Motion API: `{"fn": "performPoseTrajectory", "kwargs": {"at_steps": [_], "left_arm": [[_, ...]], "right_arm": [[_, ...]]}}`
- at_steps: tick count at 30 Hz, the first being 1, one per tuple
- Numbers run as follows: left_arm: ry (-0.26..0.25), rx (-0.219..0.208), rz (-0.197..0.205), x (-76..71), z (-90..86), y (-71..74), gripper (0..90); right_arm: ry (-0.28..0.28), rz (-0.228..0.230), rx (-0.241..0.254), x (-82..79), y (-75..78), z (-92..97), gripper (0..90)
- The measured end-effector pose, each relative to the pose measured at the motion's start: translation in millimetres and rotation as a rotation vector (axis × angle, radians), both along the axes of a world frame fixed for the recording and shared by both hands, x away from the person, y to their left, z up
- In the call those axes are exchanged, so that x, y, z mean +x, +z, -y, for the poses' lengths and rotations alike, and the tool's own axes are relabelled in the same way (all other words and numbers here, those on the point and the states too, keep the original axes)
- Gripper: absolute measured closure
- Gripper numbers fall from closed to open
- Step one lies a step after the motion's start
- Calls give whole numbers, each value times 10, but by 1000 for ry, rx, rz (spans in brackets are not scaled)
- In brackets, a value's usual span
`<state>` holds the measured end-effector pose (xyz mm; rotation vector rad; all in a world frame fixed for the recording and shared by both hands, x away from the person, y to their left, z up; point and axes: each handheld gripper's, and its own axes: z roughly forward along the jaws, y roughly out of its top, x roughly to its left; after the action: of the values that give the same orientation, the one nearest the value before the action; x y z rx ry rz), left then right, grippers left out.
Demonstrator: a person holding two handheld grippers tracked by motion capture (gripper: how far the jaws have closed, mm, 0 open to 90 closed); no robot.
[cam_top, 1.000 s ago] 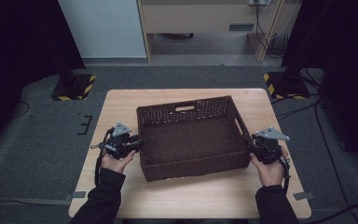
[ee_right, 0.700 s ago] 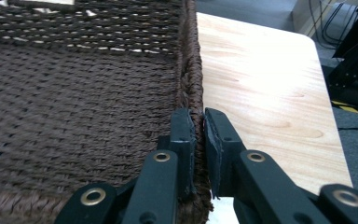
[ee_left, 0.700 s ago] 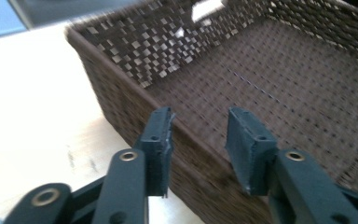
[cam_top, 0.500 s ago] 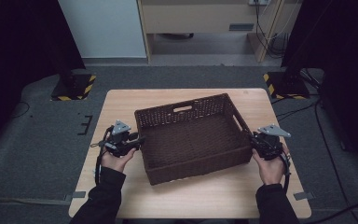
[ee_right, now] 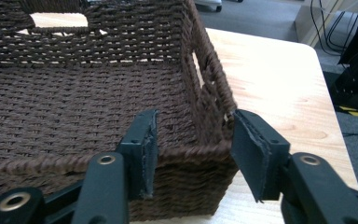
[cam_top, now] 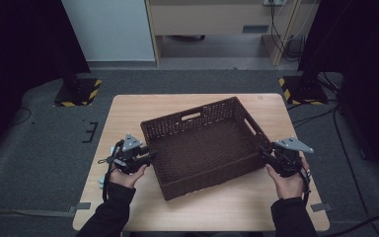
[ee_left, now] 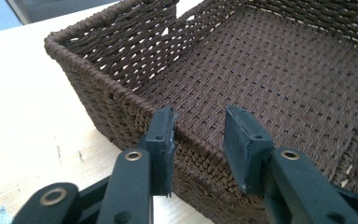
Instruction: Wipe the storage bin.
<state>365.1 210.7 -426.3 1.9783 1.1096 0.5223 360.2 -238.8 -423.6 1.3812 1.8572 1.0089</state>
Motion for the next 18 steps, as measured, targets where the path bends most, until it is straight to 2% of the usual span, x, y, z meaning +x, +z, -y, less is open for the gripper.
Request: {"fn": "performPoseTrajectory", "kwargs": {"at_steps": [2,6,11,13,16,18], "left_arm": [[-1,5,3,-12,8,1,622],[-6,-16,-4,20,-16,10,606],[27,-23,26,113,-93,70,557],[39,-31,25,165,-139,80,555],[27,-56,23,219,-192,73,556],[21,-56,12,242,-194,49,558]], "right_arm": [[-14,-7,12,9,-27,-15,481],[-38,-10,41,31,-57,11,494],[-46,-10,37,39,-65,17,514],[-46,-5,33,55,-75,21,516],[-50,4,25,86,-87,15,517],[-53,9,16,118,-91,10,518]]}}
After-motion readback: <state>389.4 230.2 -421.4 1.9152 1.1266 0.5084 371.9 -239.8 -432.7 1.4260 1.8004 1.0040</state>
